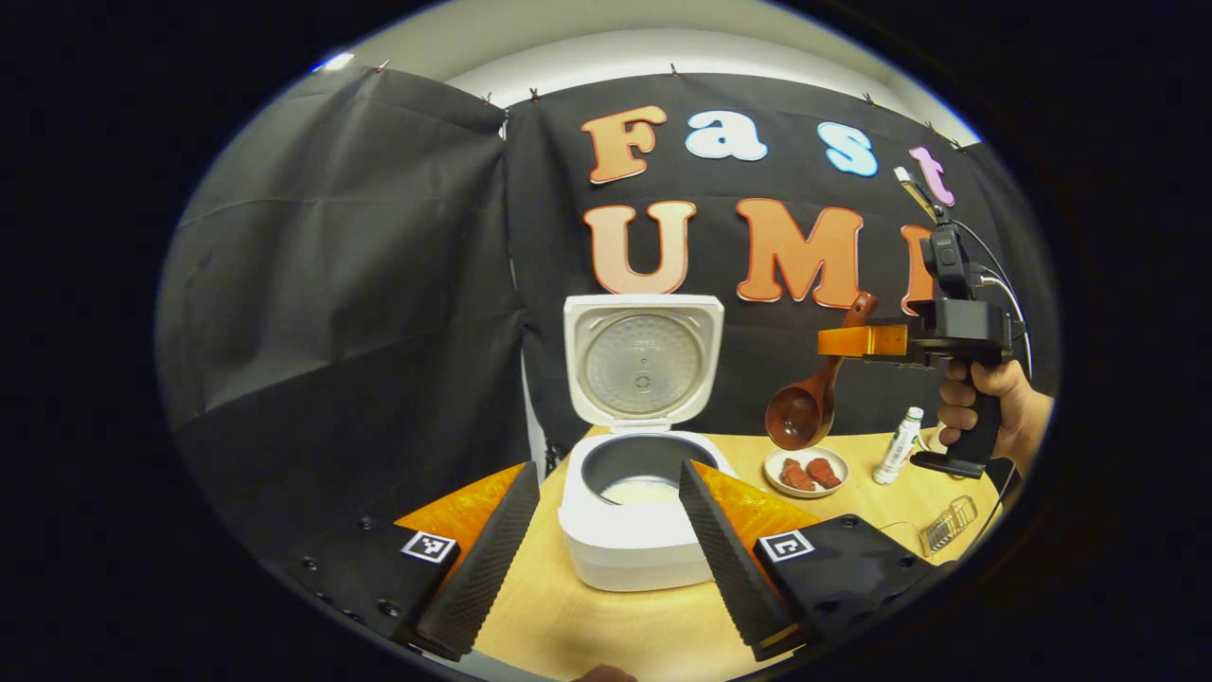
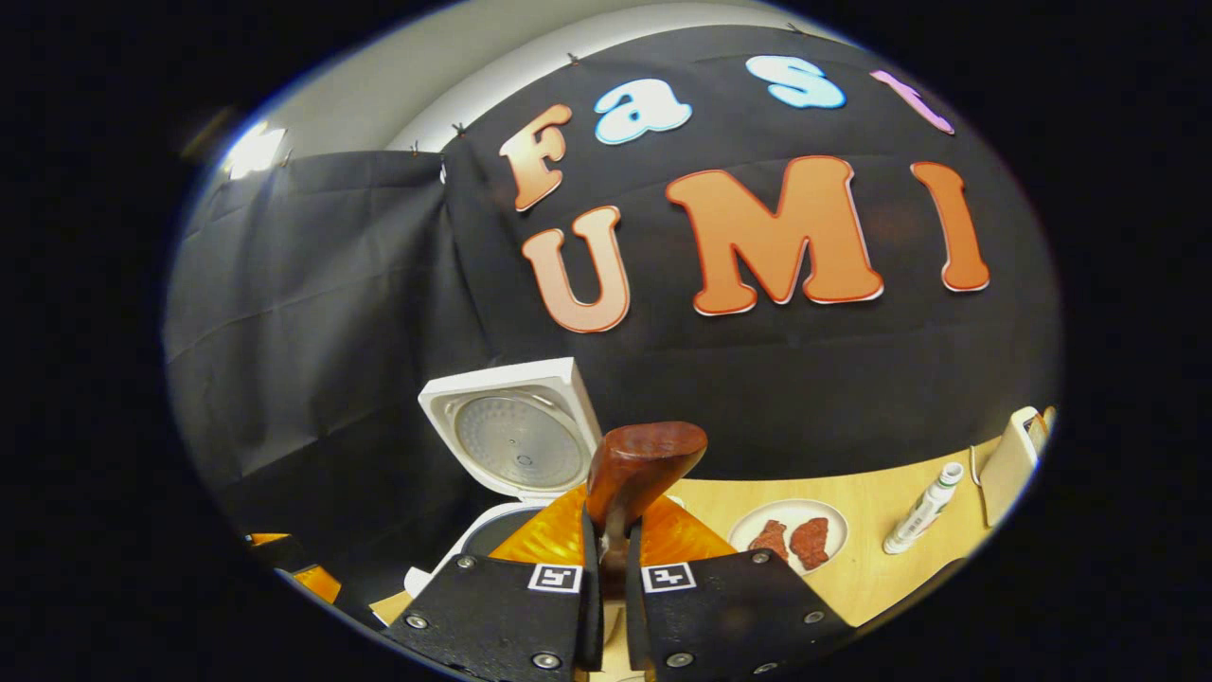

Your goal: Close the left gripper, press the button to open the rice cooker; take a wooden spoon from the chopstick holder with the right hand, scoop a spoonful of rice and pour it into the rice cooker, then put the wooden spoon back into the chopstick holder.

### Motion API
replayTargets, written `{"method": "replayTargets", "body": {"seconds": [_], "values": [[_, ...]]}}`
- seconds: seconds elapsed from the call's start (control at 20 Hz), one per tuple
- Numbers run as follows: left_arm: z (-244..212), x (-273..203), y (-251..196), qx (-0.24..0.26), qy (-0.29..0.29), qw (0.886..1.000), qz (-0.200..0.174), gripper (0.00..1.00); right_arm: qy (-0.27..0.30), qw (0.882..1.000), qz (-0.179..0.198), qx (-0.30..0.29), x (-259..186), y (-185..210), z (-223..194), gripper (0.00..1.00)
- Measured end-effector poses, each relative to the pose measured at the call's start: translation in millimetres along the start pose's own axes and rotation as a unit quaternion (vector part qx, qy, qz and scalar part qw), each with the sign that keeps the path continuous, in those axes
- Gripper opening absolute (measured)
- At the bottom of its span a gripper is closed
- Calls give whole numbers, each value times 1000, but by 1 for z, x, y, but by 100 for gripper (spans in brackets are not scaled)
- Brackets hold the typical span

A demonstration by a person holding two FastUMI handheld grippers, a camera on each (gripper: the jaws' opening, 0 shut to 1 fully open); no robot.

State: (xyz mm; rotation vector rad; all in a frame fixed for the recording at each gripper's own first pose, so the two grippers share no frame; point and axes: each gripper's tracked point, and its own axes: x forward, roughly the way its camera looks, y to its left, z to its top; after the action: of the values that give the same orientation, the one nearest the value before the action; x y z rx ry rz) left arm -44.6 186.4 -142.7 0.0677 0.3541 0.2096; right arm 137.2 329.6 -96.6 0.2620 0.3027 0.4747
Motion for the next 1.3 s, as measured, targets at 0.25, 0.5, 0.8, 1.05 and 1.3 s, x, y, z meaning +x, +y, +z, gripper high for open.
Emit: {"method": "replayTargets", "body": {"seconds": [0.25, 0.5, 0.8, 1.05, 1.3], "values": [[6, -8, -54, 8, 1, 1000, -27, 100, 8, 998, -53, 27, -55, -79, -14, 9], [10, -15, -100, 11, 5, 998, -54, 100, 19, 993, -108, 52, -104, -152, -32, 9], [16, -25, -132, 14, 4, 998, -63, 100, 37, 980, -182, 78, -158, -236, -58, 9], [10, -32, -149, 9, 20, 998, -56, 100, 51, 965, -226, 125, -194, -292, -81, 9], [17, -44, -161, 9, 13, 999, -38, 100, 65, 957, -243, 143, -218, -321, -107, 9]]}}
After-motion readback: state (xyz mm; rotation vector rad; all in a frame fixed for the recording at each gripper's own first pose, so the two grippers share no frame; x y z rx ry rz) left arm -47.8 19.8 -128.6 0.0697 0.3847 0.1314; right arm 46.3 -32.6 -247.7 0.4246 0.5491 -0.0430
